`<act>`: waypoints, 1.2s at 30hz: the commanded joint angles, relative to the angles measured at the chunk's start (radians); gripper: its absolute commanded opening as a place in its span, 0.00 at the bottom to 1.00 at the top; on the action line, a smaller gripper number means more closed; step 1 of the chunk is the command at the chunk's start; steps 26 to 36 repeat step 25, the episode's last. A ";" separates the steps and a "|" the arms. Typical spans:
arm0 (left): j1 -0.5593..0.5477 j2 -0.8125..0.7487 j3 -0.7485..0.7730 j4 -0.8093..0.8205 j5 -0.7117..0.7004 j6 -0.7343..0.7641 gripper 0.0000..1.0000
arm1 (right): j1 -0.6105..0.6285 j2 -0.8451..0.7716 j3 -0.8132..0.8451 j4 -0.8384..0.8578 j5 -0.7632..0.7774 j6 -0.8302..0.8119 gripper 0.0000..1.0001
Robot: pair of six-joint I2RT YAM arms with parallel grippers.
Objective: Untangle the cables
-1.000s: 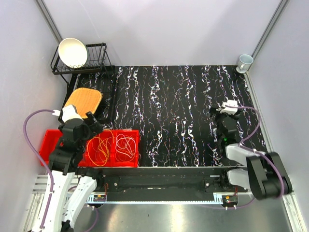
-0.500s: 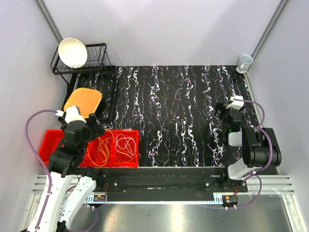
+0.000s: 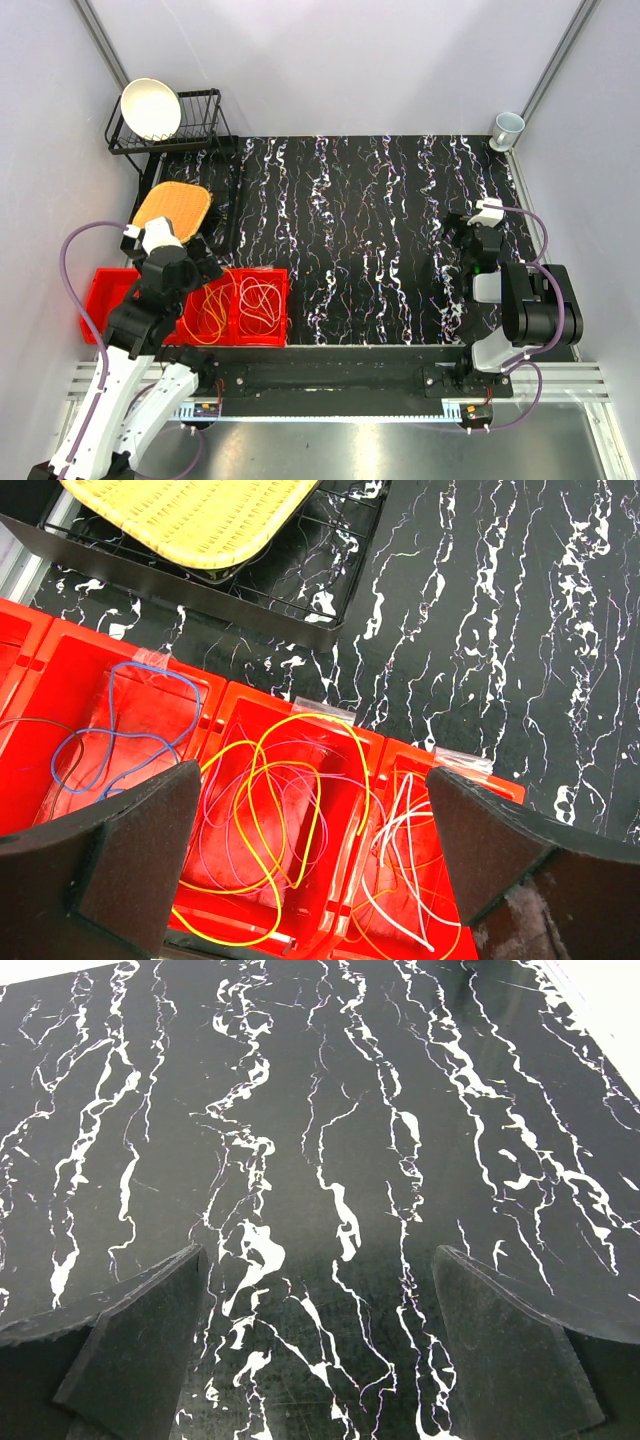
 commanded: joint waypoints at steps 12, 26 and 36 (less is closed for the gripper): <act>-0.004 0.013 0.031 0.022 -0.002 0.015 0.99 | -0.002 0.000 0.021 0.023 -0.027 -0.010 1.00; -0.004 0.099 0.034 0.030 -0.078 0.002 0.99 | -0.002 -0.002 0.023 0.018 -0.030 -0.012 1.00; -0.004 0.099 0.034 0.030 -0.078 0.002 0.99 | -0.002 -0.002 0.023 0.018 -0.030 -0.012 1.00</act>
